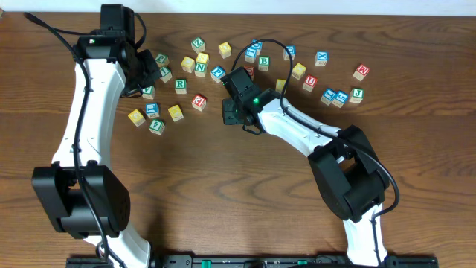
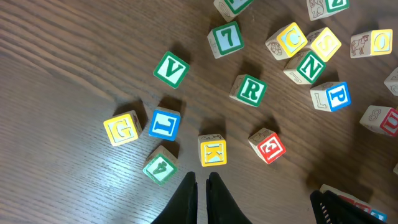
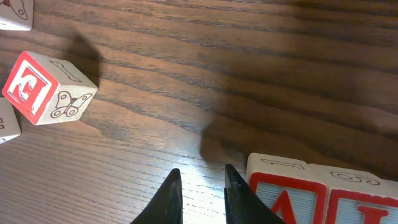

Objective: Spell out AI2

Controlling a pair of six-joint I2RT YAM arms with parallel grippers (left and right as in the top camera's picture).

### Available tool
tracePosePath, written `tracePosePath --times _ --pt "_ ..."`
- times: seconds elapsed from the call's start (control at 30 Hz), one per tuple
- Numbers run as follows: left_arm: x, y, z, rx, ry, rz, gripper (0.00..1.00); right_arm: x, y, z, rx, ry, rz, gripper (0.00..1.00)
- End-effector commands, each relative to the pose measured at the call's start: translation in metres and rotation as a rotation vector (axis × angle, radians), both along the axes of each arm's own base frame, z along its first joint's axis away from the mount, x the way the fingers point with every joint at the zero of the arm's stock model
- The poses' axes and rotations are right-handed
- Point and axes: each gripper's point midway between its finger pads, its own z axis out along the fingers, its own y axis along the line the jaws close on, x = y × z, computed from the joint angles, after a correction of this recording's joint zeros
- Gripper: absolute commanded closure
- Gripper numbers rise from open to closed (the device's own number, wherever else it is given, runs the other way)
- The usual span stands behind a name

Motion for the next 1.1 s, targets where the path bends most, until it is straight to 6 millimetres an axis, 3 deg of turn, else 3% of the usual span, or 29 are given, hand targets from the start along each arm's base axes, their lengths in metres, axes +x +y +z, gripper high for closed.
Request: tracePosePath --times 0.0,0.8,0.93,1.07 --pt "-0.002 0.001 0.007 0.009 -0.014 0.001 0.92 0.005 -0.007 -0.004 -0.014 -0.005 -0.031 0.82" --pt "-0.002 0.001 0.007 0.01 -0.014 0.001 0.92 0.014 -0.014 0.0 0.001 -0.013 -0.075 0.83" --pt "-0.002 0.001 0.007 0.01 -0.014 0.001 0.93 0.016 -0.011 0.016 0.016 -0.029 -0.073 0.83" --pt "-0.002 0.001 0.007 0.01 -0.013 0.001 0.92 0.021 -0.015 0.054 0.05 -0.085 -0.076 0.81"
